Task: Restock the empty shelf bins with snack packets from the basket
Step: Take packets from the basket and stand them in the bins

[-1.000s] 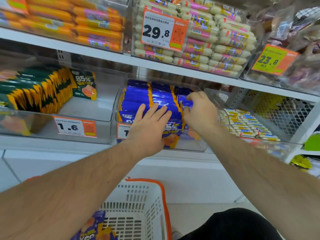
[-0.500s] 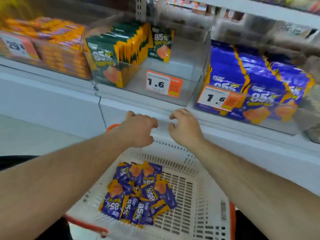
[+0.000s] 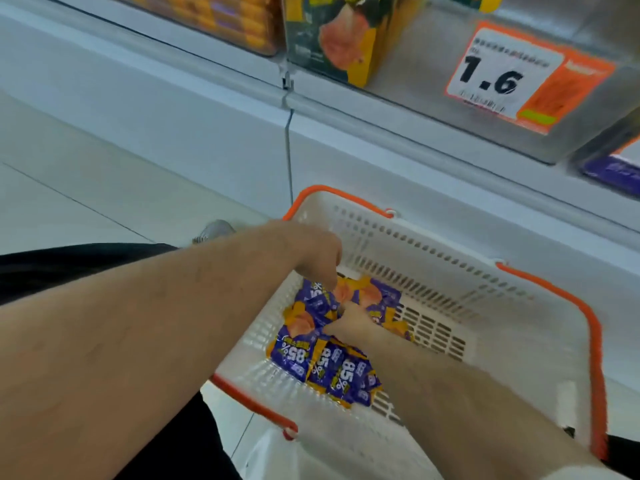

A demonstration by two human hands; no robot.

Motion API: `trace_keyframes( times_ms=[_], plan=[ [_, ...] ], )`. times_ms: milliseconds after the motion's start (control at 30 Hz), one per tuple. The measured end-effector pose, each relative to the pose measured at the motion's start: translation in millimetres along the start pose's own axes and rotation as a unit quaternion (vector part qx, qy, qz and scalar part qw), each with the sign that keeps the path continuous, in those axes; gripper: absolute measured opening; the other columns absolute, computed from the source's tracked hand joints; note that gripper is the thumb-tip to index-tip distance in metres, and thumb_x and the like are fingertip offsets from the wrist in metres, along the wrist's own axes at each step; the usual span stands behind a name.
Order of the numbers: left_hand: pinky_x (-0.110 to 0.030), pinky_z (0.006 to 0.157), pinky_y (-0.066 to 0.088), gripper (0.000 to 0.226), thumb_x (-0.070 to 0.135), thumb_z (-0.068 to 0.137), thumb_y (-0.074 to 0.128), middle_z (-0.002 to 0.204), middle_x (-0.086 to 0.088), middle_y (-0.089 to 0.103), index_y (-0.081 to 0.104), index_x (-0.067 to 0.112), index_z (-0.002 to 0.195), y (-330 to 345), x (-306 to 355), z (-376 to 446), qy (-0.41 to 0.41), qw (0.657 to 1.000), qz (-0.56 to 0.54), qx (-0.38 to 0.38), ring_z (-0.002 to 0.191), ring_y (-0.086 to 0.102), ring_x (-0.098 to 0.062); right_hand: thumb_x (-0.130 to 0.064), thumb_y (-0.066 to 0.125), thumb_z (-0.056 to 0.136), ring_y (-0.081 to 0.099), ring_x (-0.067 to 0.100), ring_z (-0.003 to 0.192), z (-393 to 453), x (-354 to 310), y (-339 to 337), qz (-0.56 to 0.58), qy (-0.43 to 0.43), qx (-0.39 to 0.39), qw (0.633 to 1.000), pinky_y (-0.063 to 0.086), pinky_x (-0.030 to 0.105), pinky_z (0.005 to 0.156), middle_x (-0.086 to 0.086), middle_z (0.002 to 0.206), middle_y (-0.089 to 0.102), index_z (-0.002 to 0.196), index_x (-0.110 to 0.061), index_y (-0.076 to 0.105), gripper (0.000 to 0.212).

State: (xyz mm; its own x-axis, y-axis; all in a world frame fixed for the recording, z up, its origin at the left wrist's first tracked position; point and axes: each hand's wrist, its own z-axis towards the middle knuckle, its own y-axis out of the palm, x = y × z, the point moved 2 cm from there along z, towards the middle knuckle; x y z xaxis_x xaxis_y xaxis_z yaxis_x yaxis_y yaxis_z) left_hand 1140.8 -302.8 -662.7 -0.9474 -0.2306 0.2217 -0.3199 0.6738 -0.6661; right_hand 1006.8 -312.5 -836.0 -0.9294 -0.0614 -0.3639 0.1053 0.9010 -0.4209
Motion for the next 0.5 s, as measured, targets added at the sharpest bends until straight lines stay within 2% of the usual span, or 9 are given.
trace_keyframes(
  times_ms=[67,167,233,300,433,500],
  plan=[
    [-0.037,0.085,0.048,0.036,0.037,0.091,0.062,0.112,-0.008,0.062,0.06,0.007,0.111,3.6,-5.4,0.6,-0.011,1.0,-0.016,-0.003,0.092,0.056,-0.024,-0.029,0.071,0.089,0.059,0.026,0.096,8.0,-2.1,11.5,0.016,0.011,0.013,1.0,0.044,0.036,0.069,0.009,0.107,0.056,0.126,-0.007,0.047,0.05],
    [-0.039,0.095,0.049,0.045,0.039,0.093,0.061,0.126,-0.008,0.062,0.059,0.009,0.127,5.3,-9.0,-1.3,-0.025,0.999,-0.037,-0.008,0.112,0.06,-0.027,-0.028,0.072,0.086,0.06,0.023,0.087,17.6,-3.8,21.4,0.001,0.028,0.055,0.998,0.047,0.033,0.062,0.006,0.099,0.059,0.121,-0.011,0.051,0.044],
    [-0.039,0.099,0.048,0.047,0.039,0.093,0.061,0.129,-0.007,0.06,0.057,0.009,0.13,5.8,-9.5,-3.0,-0.03,0.999,-0.042,-0.014,0.115,0.058,-0.026,-0.024,0.07,0.086,0.06,0.023,0.081,20.8,-3.2,26.9,-0.011,0.029,0.063,0.998,0.041,0.029,0.05,0.007,0.097,0.062,0.12,-0.013,0.051,0.041],
    [-0.039,0.101,0.047,0.049,0.039,0.093,0.061,0.131,-0.006,0.059,0.056,0.01,0.132,6.3,-8.8,-5.4,-0.033,0.999,-0.038,-0.017,0.117,0.057,-0.025,-0.019,0.066,0.088,0.059,0.023,0.078,19.4,-1.9,30.0,-0.005,0.023,0.068,0.997,0.037,0.028,0.047,0.006,0.093,0.061,0.117,-0.013,0.052,0.034],
    [-0.036,0.102,0.045,0.048,0.037,0.094,0.06,0.133,-0.005,0.057,0.054,0.011,0.133,7.1,-2.7,-10.5,-0.028,0.999,-0.036,-0.018,0.118,0.056,-0.023,-0.012,0.064,0.089,0.058,0.023,0.074,14.6,-0.5,31.3,0.04,0.016,0.079,0.996,0.044,0.032,0.057,0.004,0.08,0.056,0.093,-0.015,0.055,0.01],
    [-0.034,0.102,0.044,0.051,0.035,0.094,0.061,0.137,-0.004,0.054,0.05,0.012,0.138,5.6,0.5,-13.6,-0.025,0.999,-0.042,-0.011,0.121,0.054,-0.023,-0.006,0.058,0.091,0.053,0.022,0.071,9.7,-1.4,28.7,0.04,-0.001,0.066,0.997,0.049,0.04,0.062,0.003,0.077,0.052,0.082,-0.018,0.051,0.017]
  ],
)
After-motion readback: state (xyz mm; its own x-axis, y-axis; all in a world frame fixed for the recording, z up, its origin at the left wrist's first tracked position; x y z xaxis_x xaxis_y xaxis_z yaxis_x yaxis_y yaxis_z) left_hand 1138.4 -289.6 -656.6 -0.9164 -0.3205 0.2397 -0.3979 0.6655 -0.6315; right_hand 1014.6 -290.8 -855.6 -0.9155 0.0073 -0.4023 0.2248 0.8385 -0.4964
